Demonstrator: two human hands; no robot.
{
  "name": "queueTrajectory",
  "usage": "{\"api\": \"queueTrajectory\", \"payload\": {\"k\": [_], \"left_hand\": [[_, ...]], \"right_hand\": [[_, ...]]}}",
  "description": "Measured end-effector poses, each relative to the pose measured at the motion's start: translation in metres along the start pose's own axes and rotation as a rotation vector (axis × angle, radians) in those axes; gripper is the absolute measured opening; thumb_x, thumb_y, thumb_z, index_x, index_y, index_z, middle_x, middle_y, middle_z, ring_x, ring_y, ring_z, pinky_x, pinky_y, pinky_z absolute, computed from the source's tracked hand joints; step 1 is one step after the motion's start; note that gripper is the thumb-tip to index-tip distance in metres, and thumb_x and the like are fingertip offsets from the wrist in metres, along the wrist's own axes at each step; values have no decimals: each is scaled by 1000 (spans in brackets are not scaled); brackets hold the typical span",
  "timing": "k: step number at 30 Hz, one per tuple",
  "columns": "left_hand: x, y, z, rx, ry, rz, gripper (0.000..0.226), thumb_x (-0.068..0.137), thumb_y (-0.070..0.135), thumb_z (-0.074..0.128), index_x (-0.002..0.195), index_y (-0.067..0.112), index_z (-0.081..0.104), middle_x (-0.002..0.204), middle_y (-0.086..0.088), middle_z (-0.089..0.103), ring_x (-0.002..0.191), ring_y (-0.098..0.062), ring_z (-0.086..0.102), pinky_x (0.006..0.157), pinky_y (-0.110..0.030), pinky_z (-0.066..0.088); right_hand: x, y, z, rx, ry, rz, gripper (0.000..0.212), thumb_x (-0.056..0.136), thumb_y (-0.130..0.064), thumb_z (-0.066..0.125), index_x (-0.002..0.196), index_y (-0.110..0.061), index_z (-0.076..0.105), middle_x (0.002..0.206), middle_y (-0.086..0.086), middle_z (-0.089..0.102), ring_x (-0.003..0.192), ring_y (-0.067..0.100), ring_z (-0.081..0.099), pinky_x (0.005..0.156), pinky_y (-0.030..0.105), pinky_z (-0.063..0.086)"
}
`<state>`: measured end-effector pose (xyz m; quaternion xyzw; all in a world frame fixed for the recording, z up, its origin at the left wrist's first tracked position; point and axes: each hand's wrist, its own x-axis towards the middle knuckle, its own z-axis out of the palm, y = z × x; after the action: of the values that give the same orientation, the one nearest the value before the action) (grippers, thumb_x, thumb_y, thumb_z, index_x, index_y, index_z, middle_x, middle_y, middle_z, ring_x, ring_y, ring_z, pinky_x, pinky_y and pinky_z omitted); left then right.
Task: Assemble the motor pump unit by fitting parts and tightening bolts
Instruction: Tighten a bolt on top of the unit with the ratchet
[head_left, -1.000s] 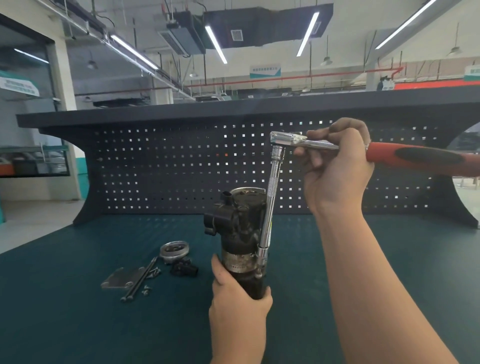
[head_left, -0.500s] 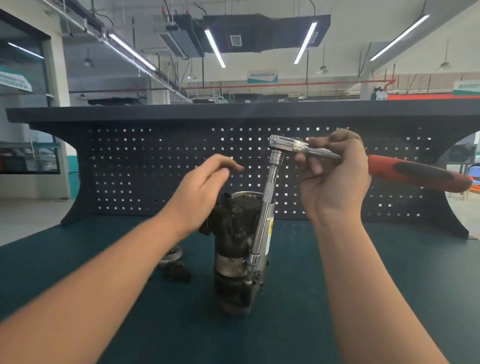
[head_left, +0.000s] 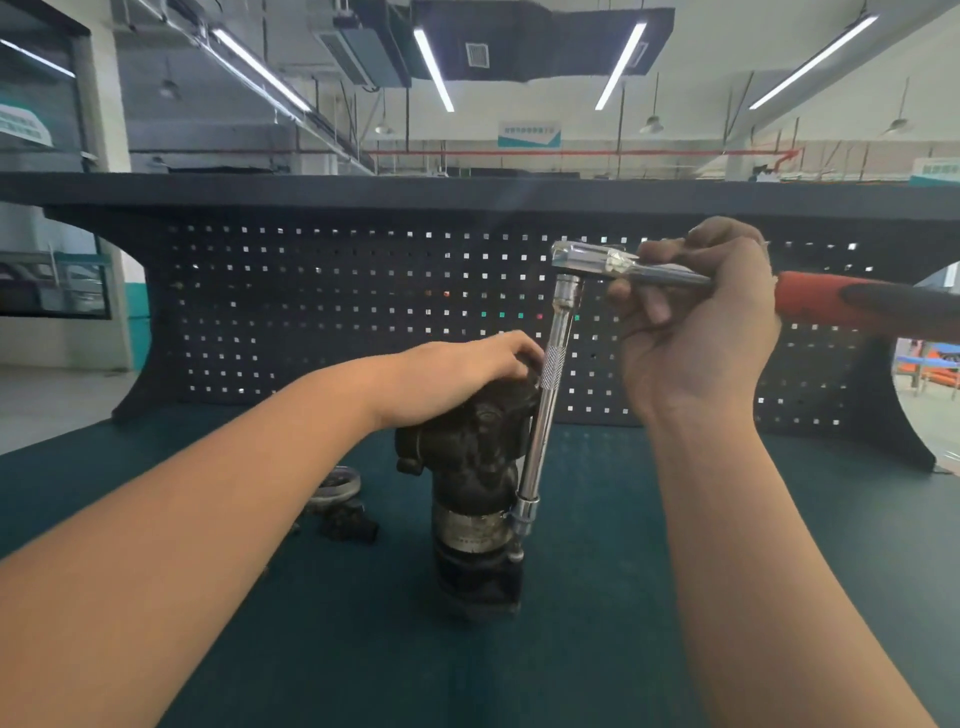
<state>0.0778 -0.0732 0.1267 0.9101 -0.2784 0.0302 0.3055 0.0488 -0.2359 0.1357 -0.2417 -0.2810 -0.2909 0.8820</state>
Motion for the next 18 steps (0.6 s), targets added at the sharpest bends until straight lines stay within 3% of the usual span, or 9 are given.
{"api": "queueTrajectory", "payload": {"k": [2, 4, 5, 7, 9, 11, 14, 16, 18], "left_hand": [[-2, -2, 2, -145, -78, 59, 47, 84, 25, 45, 131, 29, 47, 142, 3, 48, 132, -16, 44, 110, -27, 35], [-8, -9, -1, -131, -189, 97, 50, 76, 13, 50, 125, 22, 48, 141, -1, 45, 135, -17, 41, 111, -25, 34], [-11, -11, -5, -84, -242, 105, 49, 74, 20, 52, 123, 28, 50, 140, 4, 46, 132, -11, 43, 112, -25, 34], [-18, -11, -14, -19, -295, 92, 41, 80, 50, 55, 120, 56, 52, 138, 31, 47, 124, 11, 45, 99, -6, 37], [-29, -11, -19, 9, -303, 87, 31, 73, 73, 46, 103, 80, 45, 127, 53, 36, 120, 27, 35, 91, 3, 33], [-34, -14, -16, 72, -246, 118, 28, 72, 78, 41, 98, 86, 37, 130, 58, 25, 128, 25, 26, 106, -7, 25], [-35, -20, -6, 68, -152, 172, 25, 81, 74, 39, 104, 84, 37, 145, 46, 19, 137, 17, 20, 118, -24, 20], [-37, -20, -6, 74, -173, 194, 26, 82, 77, 39, 107, 82, 37, 142, 50, 20, 133, 22, 20, 114, -15, 21], [-40, -17, -11, 71, -240, 181, 45, 69, 82, 53, 109, 84, 34, 133, 55, 25, 126, 28, 26, 102, -1, 27]], "right_hand": [[-2, -1, 1, -4, -6, -2, 23, 83, 7, 31, 77, -10, 45, 56, 8, 54, 37, 15, 28, 47, 25, 44], [-3, -2, 2, -14, -3, 19, 23, 83, 7, 31, 78, -10, 45, 56, 7, 54, 37, 15, 28, 46, 24, 44], [-4, -2, 3, -19, -4, 34, 23, 83, 6, 31, 78, -10, 46, 56, 7, 54, 37, 14, 28, 46, 24, 43], [-5, -2, 4, -21, -14, 58, 23, 82, 6, 30, 79, -10, 46, 55, 6, 55, 36, 14, 28, 45, 22, 42], [-7, -2, 6, -21, -33, 57, 22, 82, 5, 29, 79, -10, 45, 54, 6, 54, 35, 14, 28, 43, 22, 40], [-10, -1, 8, -33, -51, 39, 22, 82, 5, 28, 79, -9, 44, 52, 7, 52, 35, 15, 28, 42, 21, 38], [-15, -3, 9, -61, -69, -16, 22, 80, 6, 28, 75, -9, 43, 52, 8, 51, 37, 17, 29, 43, 21, 36], [-17, -6, 9, -85, -73, -49, 24, 81, 7, 28, 72, -9, 44, 53, 9, 51, 38, 16, 30, 44, 21, 37], [-18, -7, 7, -89, -76, -44, 25, 81, 8, 28, 72, -8, 45, 54, 10, 52, 38, 16, 30, 45, 21, 39]]}}
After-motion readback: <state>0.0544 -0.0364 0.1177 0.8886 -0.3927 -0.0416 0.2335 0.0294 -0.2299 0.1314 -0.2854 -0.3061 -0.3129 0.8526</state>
